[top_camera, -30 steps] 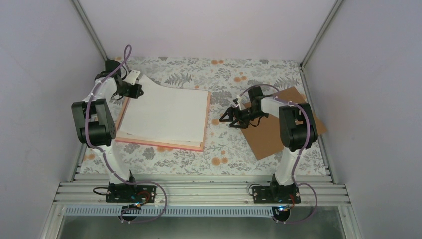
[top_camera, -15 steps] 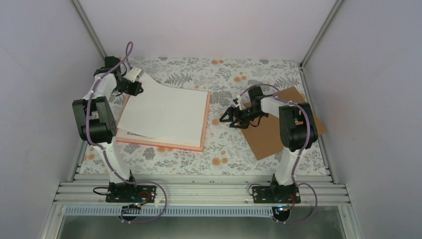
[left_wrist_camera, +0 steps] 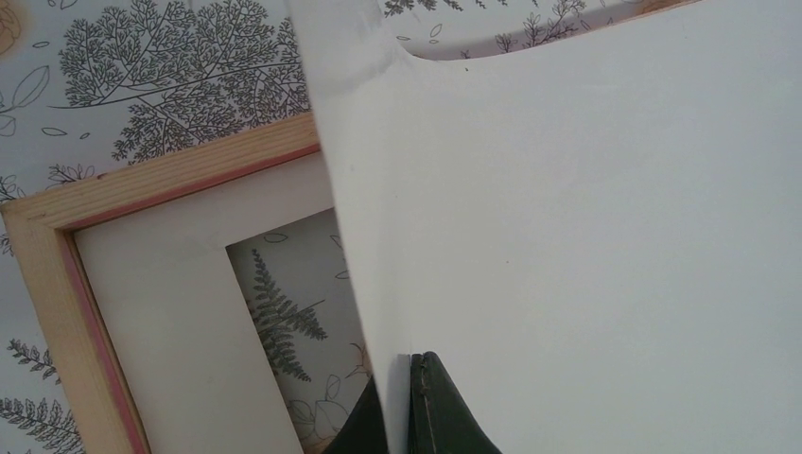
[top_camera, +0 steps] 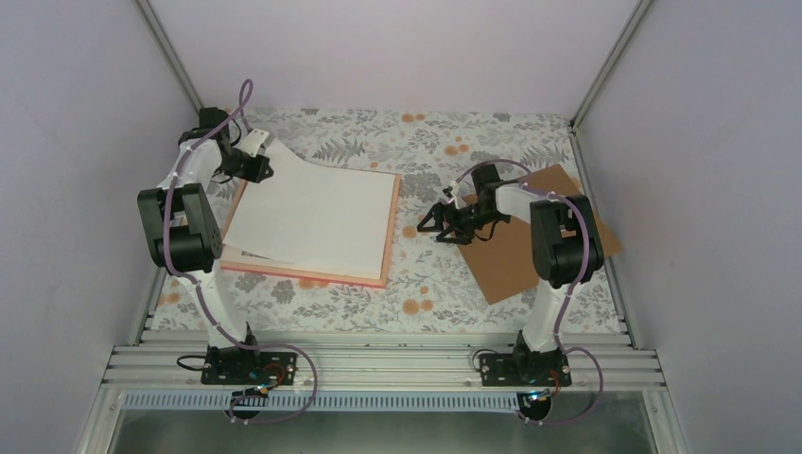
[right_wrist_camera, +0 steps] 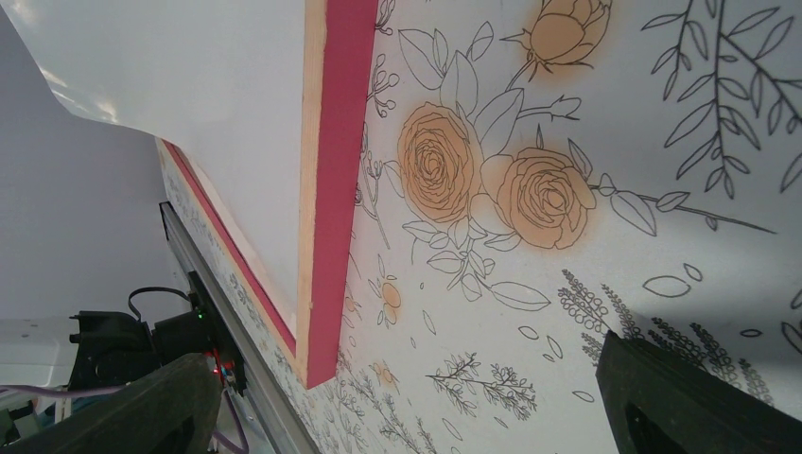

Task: Put the photo into the frame

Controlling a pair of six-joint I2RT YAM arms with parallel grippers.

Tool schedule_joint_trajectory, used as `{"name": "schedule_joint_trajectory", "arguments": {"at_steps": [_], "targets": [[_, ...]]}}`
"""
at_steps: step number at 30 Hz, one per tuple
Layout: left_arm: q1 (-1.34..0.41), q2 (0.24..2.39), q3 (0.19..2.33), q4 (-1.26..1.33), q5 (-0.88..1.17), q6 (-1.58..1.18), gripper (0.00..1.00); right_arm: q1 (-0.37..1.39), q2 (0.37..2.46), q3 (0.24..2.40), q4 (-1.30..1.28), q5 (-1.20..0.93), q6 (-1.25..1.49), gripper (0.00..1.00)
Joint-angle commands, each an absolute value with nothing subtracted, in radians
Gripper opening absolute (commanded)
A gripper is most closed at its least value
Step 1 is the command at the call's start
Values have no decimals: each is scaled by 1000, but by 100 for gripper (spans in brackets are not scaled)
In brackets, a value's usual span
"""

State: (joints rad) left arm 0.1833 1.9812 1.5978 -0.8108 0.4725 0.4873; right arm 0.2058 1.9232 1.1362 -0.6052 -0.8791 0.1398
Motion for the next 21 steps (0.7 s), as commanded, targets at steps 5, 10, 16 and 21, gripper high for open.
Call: {"name": "schedule_joint_trajectory", "arguments": {"at_steps": [5,10,16,21], "targets": [[184,2018,1622,-889,504,517,2,188,1941,1112,-601,-753,122,100],[184,2007,1624,-919,508,519,2,188,1937,1113,-600,-752,122,100],[184,1983,1584,-893,473,533,2,188,1934,1111,-598,-753,123,100],[183,1991,1591,-863,451,499,7,188,1933,1112,-597,-753,124,100]]}}
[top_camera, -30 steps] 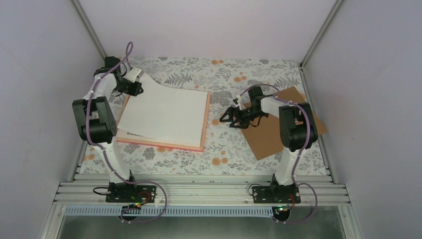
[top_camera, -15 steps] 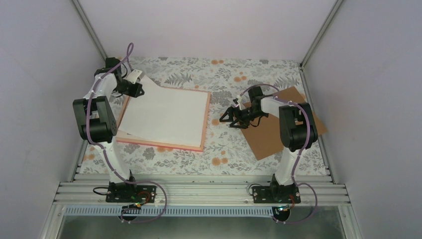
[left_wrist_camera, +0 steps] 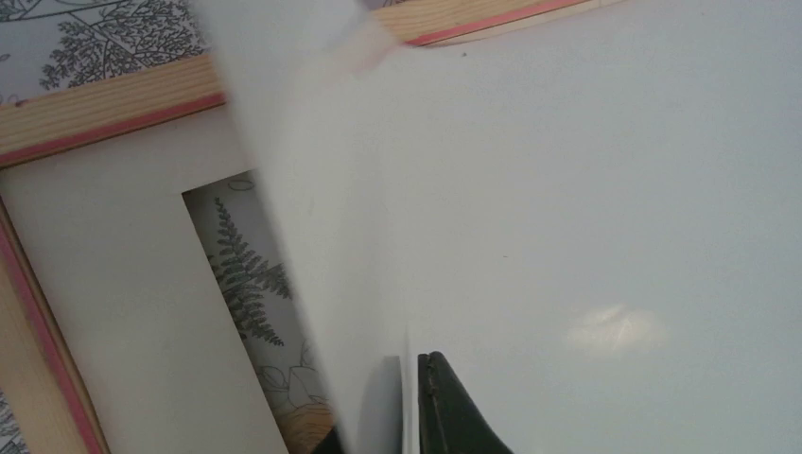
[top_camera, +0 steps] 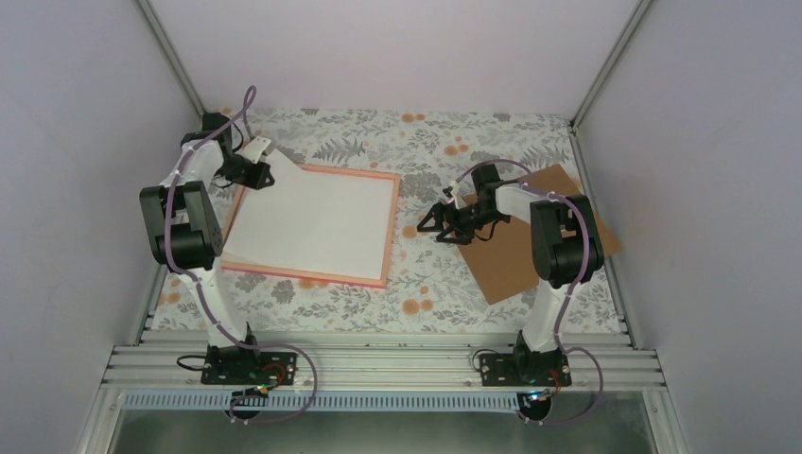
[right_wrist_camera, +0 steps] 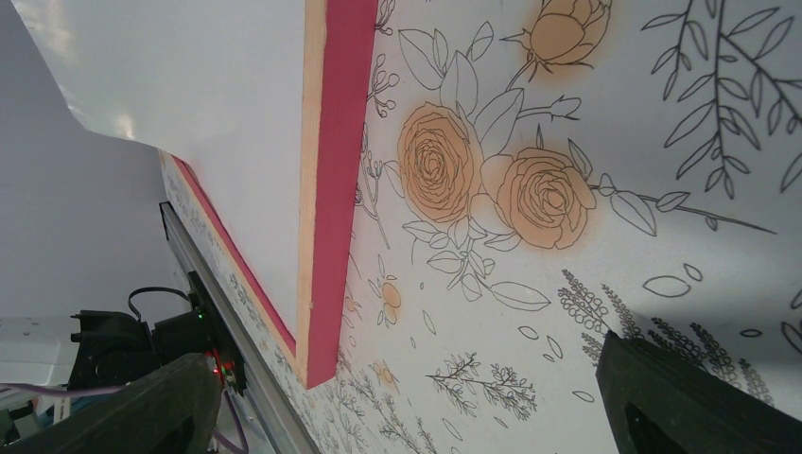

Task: Put the photo into the frame

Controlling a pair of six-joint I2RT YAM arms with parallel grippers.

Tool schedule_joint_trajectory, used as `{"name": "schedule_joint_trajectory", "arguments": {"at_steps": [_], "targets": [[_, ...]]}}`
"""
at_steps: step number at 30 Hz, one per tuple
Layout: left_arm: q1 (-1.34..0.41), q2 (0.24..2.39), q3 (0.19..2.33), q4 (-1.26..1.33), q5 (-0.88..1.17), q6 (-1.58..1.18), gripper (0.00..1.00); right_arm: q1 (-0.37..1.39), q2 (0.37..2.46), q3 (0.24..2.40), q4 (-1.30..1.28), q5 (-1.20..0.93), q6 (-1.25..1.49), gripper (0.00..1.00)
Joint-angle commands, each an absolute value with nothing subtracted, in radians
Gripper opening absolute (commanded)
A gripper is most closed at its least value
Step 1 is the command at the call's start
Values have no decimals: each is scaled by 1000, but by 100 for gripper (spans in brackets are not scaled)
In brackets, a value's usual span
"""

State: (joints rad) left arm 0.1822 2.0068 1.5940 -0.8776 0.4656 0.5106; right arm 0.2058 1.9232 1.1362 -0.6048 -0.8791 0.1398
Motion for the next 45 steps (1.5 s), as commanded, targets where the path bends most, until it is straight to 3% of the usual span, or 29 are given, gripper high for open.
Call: {"name": "schedule_joint_trajectory", "arguments": {"at_steps": [1,12,15,27,45], "targets": [[183,1994,1592,-857,442,490,13,187,1932,1112,-598,-754,123,100],[200,1912,1516,-734,263,456,86,188,1915,1102,-595,-747,119,100],[227,1928,1520,-759,284,471,99,188,1915,1101,-593,-749,119,100],[354,2000,1473,-840,449,494,98,186,1901,1091,-595,-752,116,100],[345,1929,1269,-821,535,492,93,184,1889,1095,-593,-742,116,100]]}}
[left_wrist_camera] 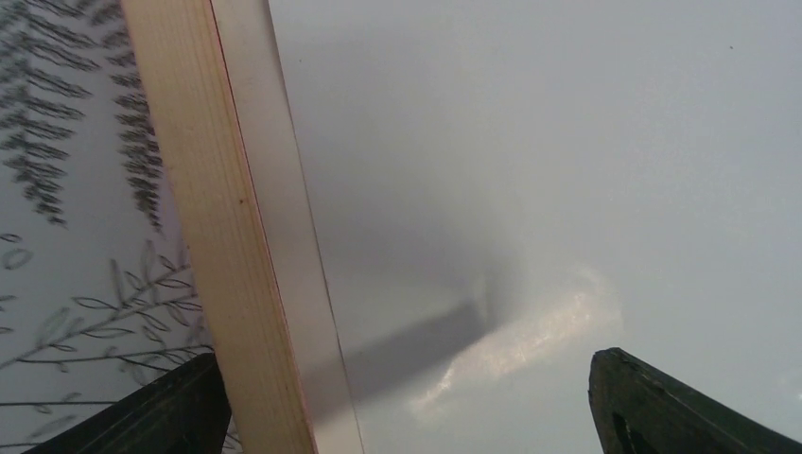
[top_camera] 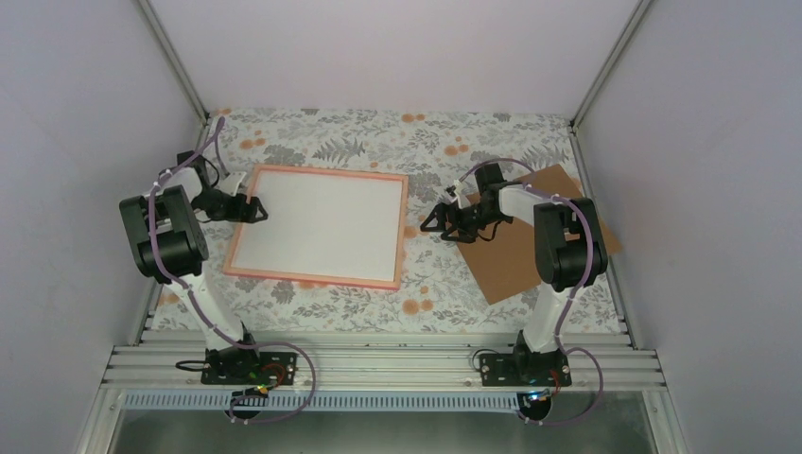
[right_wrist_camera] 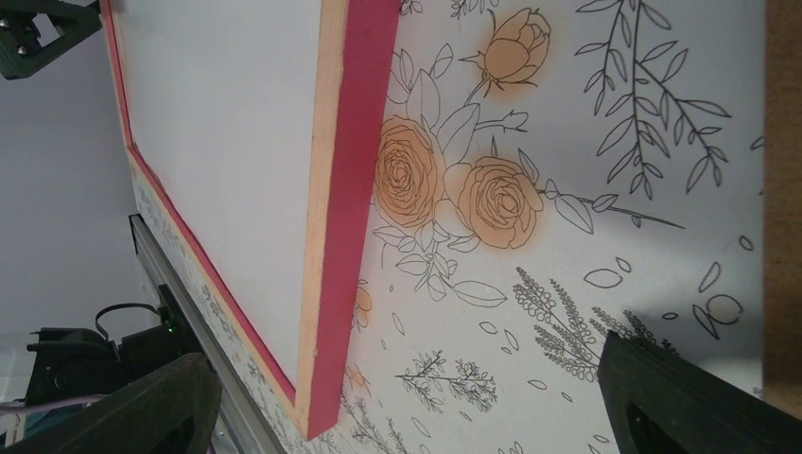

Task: Put the photo into the frame

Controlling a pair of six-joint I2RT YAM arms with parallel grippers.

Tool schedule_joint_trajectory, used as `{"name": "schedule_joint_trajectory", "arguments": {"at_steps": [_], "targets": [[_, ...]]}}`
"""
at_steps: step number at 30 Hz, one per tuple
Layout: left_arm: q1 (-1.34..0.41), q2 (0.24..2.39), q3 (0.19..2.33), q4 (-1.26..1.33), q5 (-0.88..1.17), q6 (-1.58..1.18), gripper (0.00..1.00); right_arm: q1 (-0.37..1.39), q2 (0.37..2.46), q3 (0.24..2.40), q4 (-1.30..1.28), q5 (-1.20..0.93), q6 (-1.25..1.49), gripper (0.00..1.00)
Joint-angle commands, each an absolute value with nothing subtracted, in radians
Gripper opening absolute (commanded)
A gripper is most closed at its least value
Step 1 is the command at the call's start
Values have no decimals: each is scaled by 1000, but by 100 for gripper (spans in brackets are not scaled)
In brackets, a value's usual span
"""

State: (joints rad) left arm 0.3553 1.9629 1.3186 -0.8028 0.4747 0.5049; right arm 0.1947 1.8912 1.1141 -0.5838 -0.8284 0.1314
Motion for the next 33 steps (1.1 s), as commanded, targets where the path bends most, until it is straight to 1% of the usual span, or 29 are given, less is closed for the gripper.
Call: {"name": "schedule_joint_trajectory", "arguments": {"at_steps": [1,8,13,18,20,25,27,30,33], "targets": [[342,1918,1258,-820,546,488,92,185,1886,1095,-593,-742,116,100],[309,1861,1188,-788,595,413,92,185,1881,1106,-593,-744,113,100],[309,1818,1179,-764,622,381,92,183,1868,1127,-607,-755,99,100],[282,1699,1228,-689,522,431,99,169,1805,1177,-610,-765,72,100],[247,1650,1265,-659,478,465,100,158,1769,1206,-616,-765,48,100],[103,1585,1377,-624,402,503,100,110,1690,1309,-688,-714,-82,100],[8,1559,1392,-577,355,542,100,73,1674,1350,-735,-693,-172,100],[-160,1549,1426,-506,301,552,100,-7,1672,1383,-802,-659,-259,100],[-270,1564,1457,-418,323,502,100,-113,1672,1403,-850,-600,-309,100]]}}
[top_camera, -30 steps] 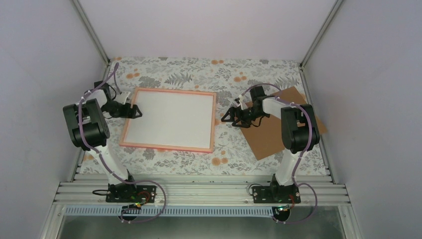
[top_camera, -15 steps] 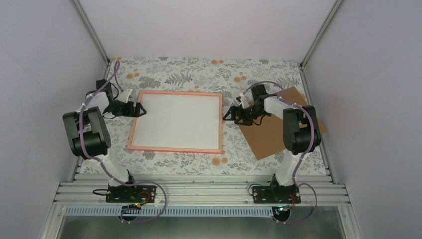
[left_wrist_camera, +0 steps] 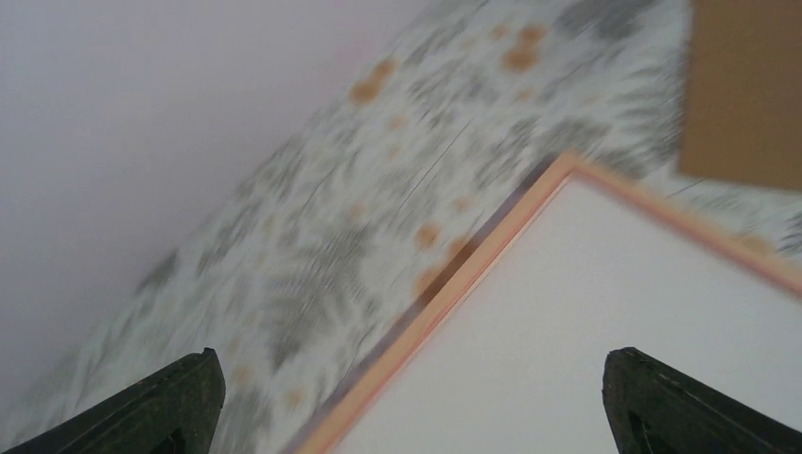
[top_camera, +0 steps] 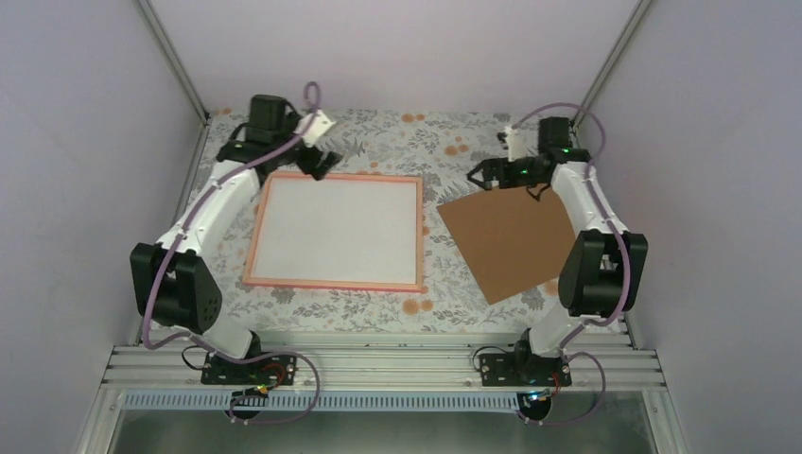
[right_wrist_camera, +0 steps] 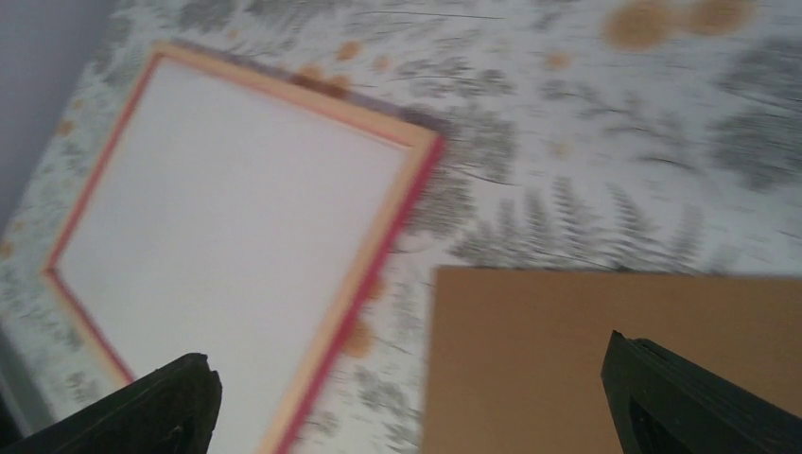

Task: Put the photo into the frame

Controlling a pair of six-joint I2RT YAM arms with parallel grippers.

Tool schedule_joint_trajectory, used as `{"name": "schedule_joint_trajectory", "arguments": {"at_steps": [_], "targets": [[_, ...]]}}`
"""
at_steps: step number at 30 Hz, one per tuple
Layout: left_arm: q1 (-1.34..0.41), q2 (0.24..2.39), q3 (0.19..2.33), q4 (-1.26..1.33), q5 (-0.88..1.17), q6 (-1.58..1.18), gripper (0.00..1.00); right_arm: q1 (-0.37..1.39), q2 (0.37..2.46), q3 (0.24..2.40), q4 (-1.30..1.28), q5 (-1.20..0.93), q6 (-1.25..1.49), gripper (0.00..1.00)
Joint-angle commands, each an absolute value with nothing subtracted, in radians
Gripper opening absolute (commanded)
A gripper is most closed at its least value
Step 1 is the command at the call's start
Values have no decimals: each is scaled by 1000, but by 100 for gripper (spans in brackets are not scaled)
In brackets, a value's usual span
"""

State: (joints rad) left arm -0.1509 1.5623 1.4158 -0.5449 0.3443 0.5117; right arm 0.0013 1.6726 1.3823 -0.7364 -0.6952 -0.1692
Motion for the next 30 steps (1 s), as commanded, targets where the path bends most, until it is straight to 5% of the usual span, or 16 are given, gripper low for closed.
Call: {"name": "schedule_joint_trajectory", "arguments": {"at_steps": [1,8,17,30], "targets": [[-302,1582,1472,-387,324,468,100,-151,1672,1409,-862,-580,-327,100],[-404,1909,1820,-509,484,321,100,-385,1789,1539,-1007,-517,-430,100],[-750,2036,1725,-450,389,446,100,-503,1972,1711,-1007,-405,-437,100],[-994,2350,1972,-441,293,594,100,-523,1992,1700,-985,-389,-433,100]]}}
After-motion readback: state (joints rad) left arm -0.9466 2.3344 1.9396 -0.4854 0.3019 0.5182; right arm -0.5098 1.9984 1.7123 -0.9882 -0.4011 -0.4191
